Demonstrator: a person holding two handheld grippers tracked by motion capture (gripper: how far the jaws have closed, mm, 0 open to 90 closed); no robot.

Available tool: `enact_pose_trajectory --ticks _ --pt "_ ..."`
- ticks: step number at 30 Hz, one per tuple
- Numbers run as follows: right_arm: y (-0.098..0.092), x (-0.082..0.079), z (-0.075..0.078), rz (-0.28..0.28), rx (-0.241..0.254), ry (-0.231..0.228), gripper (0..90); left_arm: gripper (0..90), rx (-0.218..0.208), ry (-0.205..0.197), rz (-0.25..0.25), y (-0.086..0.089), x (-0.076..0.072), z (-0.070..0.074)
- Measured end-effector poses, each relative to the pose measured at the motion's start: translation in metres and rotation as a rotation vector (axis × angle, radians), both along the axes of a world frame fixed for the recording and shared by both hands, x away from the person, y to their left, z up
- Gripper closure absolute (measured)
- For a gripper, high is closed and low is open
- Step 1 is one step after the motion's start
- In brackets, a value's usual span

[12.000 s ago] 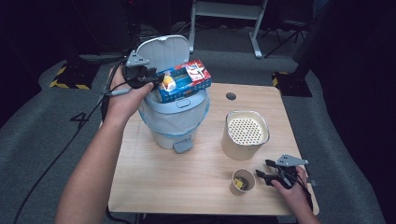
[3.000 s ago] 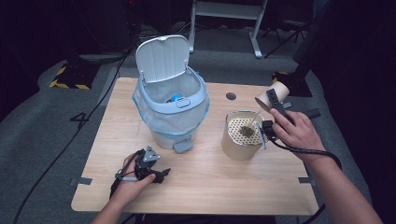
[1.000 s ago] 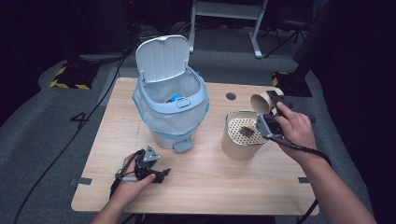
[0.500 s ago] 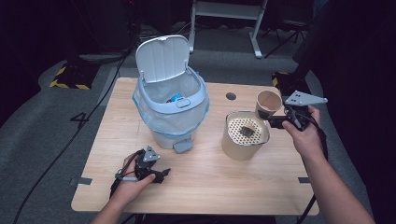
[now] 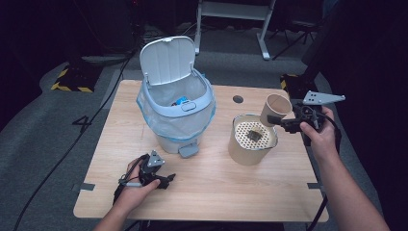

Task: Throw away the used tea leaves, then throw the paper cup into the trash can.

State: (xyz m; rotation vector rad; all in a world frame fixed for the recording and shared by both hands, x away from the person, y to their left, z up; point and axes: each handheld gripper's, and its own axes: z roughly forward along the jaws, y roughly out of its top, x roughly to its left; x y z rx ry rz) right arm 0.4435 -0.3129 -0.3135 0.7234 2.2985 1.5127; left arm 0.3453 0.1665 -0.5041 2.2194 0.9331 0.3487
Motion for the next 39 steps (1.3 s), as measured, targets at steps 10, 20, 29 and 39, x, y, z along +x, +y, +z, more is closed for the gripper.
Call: enact_pose_trajectory --ticks 10,20,29,39 --pt "0.018 0.010 0.026 0.017 -0.040 -0.049 30.4 16.0 -0.002 0.000 0.000 0.000 0.000 0.000" --pt "0.046 0.025 0.046 0.043 -0.044 -0.062 30.2 16.1 -0.001 0.002 -0.017 0.003 0.003 0.000" --pt "0.084 0.034 0.067 0.073 -0.065 -0.072 30.1 15.8 -0.004 0.006 -0.023 0.003 0.004 0.000" --pt "0.128 0.049 0.084 0.091 -0.031 -0.077 29.9 15.6 -0.001 0.004 -0.020 0.002 0.004 0.000"
